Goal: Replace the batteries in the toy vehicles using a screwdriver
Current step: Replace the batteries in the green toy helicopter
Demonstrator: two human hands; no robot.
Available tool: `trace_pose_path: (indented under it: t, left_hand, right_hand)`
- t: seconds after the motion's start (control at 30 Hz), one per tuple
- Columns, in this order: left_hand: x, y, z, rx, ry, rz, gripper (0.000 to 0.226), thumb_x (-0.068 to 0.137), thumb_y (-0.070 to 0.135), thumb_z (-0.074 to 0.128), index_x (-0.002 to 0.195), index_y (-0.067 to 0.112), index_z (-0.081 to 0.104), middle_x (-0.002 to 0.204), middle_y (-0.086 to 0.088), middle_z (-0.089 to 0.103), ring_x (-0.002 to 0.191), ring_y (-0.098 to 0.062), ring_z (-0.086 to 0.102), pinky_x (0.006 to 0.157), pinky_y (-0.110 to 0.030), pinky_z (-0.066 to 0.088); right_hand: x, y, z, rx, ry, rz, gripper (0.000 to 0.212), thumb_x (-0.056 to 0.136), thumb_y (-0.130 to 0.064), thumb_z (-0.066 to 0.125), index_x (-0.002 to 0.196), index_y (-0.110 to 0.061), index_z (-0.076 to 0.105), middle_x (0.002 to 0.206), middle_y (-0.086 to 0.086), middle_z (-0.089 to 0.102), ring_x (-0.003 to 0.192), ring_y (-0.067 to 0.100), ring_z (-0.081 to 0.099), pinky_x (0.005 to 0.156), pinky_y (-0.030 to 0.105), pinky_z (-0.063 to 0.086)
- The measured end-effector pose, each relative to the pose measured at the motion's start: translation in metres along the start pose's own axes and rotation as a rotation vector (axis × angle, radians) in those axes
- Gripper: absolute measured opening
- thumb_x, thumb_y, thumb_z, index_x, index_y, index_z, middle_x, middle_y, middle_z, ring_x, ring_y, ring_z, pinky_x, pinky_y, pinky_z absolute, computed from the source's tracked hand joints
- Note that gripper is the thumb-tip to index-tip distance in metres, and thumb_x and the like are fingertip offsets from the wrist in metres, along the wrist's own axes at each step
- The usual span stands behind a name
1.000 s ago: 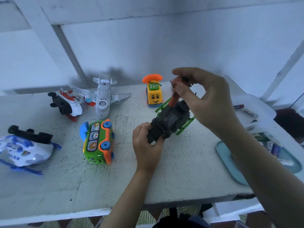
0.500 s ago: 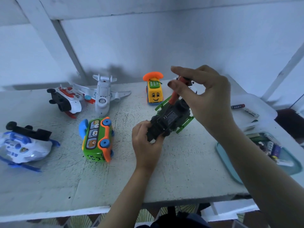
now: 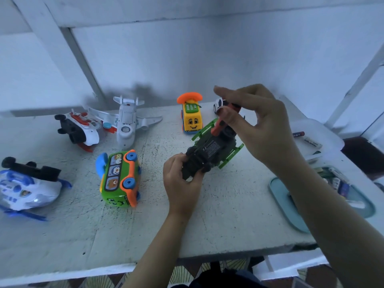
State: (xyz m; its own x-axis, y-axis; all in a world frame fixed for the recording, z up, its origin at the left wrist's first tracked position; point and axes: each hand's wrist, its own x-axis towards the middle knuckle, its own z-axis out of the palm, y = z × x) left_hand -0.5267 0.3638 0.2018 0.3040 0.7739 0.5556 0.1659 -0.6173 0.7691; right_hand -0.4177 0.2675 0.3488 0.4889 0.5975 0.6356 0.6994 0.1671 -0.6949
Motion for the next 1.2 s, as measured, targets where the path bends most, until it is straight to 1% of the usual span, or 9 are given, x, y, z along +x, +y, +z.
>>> trace_pose_path:
  t: [0.13, 0.27, 0.47, 0.6, 0.67, 0.8, 0.93, 1.1, 1.2]
  left_hand:
    - [0.0, 0.0, 0.0, 0.009, -0.005, 0.004, 0.038, 0.063, 0.016, 0.081, 0.093, 0.0, 0.064, 0.091, -0.008, 0.062, 0.088, -0.005, 0.044, 0.078, -0.002, 0.036]
    - [0.0, -0.002, 0.0, 0.004, -0.019, 0.008, 0.038, 0.062, 0.006, 0.084, 0.093, 0.001, 0.064, 0.093, -0.002, 0.059, 0.09, -0.007, 0.044, 0.078, -0.003, 0.037]
    - [0.001, 0.001, 0.0, 0.022, -0.028, 0.011, 0.037, 0.063, 0.009, 0.084, 0.093, -0.001, 0.063, 0.092, -0.011, 0.063, 0.088, -0.019, 0.051, 0.077, -0.003, 0.038]
    - [0.001, 0.003, -0.001, 0.03, -0.016, 0.009, 0.036, 0.064, 0.014, 0.079, 0.092, -0.002, 0.063, 0.09, -0.012, 0.063, 0.086, -0.02, 0.051, 0.078, -0.001, 0.035]
    - [0.002, 0.003, -0.001, 0.038, -0.015, 0.017, 0.037, 0.063, 0.013, 0.08, 0.092, -0.002, 0.063, 0.09, -0.013, 0.063, 0.086, -0.019, 0.05, 0.078, 0.0, 0.035]
    - [0.001, 0.002, 0.0, 0.063, -0.003, 0.03, 0.038, 0.062, 0.007, 0.082, 0.094, -0.004, 0.063, 0.091, -0.015, 0.064, 0.089, -0.017, 0.05, 0.08, 0.0, 0.034]
    - [0.0, -0.001, 0.0, 0.09, 0.026, 0.032, 0.04, 0.062, 0.003, 0.084, 0.095, -0.003, 0.063, 0.092, -0.014, 0.063, 0.09, -0.005, 0.042, 0.08, -0.003, 0.034]
    - [0.0, -0.002, 0.001, 0.114, 0.066, -0.002, 0.04, 0.063, 0.004, 0.085, 0.096, -0.004, 0.063, 0.093, -0.015, 0.063, 0.092, -0.015, 0.047, 0.078, -0.013, 0.034]
    - [0.0, -0.003, 0.001, 0.11, 0.069, 0.007, 0.04, 0.062, 0.003, 0.087, 0.095, -0.004, 0.063, 0.094, -0.014, 0.063, 0.093, -0.014, 0.047, 0.079, -0.013, 0.035]
  right_hand:
    - [0.0, -0.002, 0.002, -0.01, 0.051, 0.03, 0.042, 0.084, -0.023, 0.069, 0.125, -0.021, 0.061, 0.087, -0.008, 0.067, 0.087, -0.003, 0.061, 0.086, 0.01, 0.043]
    - [0.002, -0.006, -0.001, 0.031, -0.086, 0.075, 0.034, 0.091, -0.009, 0.057, 0.124, -0.017, 0.061, 0.098, -0.015, 0.069, 0.089, 0.006, 0.068, 0.084, 0.026, 0.056]
    - [0.008, -0.005, -0.003, -0.03, -0.097, 0.075, 0.029, 0.084, -0.031, 0.063, 0.113, -0.034, 0.066, 0.107, -0.01, 0.065, 0.108, -0.005, 0.056, 0.096, 0.014, 0.042]
    - [0.006, -0.008, -0.003, -0.161, 0.005, 0.021, 0.031, 0.081, -0.035, 0.07, 0.111, -0.033, 0.068, 0.082, -0.015, 0.061, 0.081, -0.003, 0.056, 0.078, 0.005, 0.038]
    - [0.007, -0.008, -0.005, -0.218, 0.003, 0.023, 0.033, 0.083, -0.03, 0.069, 0.115, -0.023, 0.069, 0.084, -0.014, 0.063, 0.085, 0.001, 0.058, 0.082, 0.006, 0.04]
    - [0.006, -0.011, -0.012, -0.197, -0.124, 0.023, 0.026, 0.089, -0.01, 0.06, 0.113, -0.015, 0.067, 0.093, -0.01, 0.071, 0.092, 0.005, 0.065, 0.088, 0.018, 0.049]
    - [-0.001, -0.006, -0.023, -0.38, -0.328, 0.038, 0.02, 0.083, -0.02, 0.073, 0.102, -0.014, 0.07, 0.085, -0.011, 0.069, 0.074, -0.004, 0.062, 0.074, 0.008, 0.046]
    - [-0.022, 0.003, -0.027, -0.413, -0.465, 0.17, 0.03, 0.078, -0.032, 0.077, 0.102, -0.016, 0.071, 0.088, -0.004, 0.072, 0.077, 0.006, 0.066, 0.078, 0.022, 0.05]
    - [-0.034, 0.007, -0.027, -0.428, -0.509, 0.21, 0.018, 0.081, -0.032, 0.073, 0.09, -0.016, 0.072, 0.074, -0.009, 0.067, 0.067, 0.0, 0.06, 0.066, 0.01, 0.044]
